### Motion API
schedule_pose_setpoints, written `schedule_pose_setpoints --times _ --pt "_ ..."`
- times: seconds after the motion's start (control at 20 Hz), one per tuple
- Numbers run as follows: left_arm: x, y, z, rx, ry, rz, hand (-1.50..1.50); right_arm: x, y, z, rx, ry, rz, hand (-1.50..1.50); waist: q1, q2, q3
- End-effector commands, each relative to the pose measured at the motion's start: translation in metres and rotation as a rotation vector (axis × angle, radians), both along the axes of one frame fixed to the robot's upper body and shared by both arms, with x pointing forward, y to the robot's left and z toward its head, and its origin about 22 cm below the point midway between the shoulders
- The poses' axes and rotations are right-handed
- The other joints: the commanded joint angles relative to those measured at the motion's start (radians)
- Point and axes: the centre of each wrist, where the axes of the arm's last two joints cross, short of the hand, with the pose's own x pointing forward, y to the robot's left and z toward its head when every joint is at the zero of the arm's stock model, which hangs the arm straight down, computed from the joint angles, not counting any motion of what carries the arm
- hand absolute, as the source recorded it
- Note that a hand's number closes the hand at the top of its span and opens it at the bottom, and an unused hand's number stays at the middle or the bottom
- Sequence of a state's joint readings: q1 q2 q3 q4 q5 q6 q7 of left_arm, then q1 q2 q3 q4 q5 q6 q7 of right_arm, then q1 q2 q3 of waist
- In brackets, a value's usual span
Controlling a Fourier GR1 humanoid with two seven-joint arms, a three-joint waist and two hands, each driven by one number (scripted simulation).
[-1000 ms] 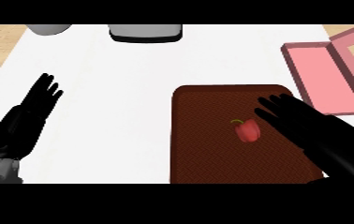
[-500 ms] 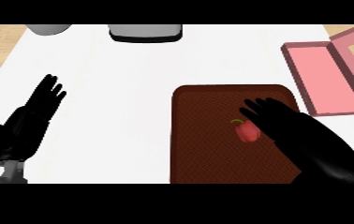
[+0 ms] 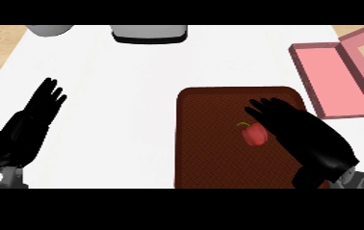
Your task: Pick the bell pepper from the tray and place it in the cardboard box
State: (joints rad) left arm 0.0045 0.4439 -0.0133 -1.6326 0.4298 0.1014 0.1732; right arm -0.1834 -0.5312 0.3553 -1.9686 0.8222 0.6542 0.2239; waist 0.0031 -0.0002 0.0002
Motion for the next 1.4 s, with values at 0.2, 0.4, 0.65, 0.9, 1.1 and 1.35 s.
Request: schedule_pose_setpoints --times 0.2,0.4,0.65,0.9,1.1,1.35 --pt "0.009 -0.004 0.001 -0.004 0.003 0.001 0.0 -0.006 0.013 -0.017 0.034 -0.043 0.049 -1.5 -0.003 0.0 0.0" --pt "0.018 0.002 -0.006 -0.012 0.003 0.01 0.0 -0.009 0.013 -0.028 0.017 -0.057 0.059 -1.5 -0.005 0.0 0.0" --pt "0.005 0.008 0.002 -0.003 -0.013 0.003 0.0 -0.004 0.027 -0.008 -0.067 -0.041 0.027 -1.5 -0.001 0.0 0.0" --pt "0.003 0.003 -0.002 0.001 0.004 -0.001 0.0 -0.005 0.031 -0.038 -0.043 -0.061 0.021 -1.5 -0.002 0.0 0.0" --pt "-0.001 0.017 0.01 -0.001 0.001 0.011 0.0 0.012 0.044 -0.03 -0.088 -0.039 -0.001 -1.5 0.001 0.0 0.0" --pt "0.002 -0.011 -0.005 0.002 -0.001 0.005 0.0 0.023 0.04 -0.046 -0.106 -0.046 -0.025 -1.5 0.0 0.0 0.0"
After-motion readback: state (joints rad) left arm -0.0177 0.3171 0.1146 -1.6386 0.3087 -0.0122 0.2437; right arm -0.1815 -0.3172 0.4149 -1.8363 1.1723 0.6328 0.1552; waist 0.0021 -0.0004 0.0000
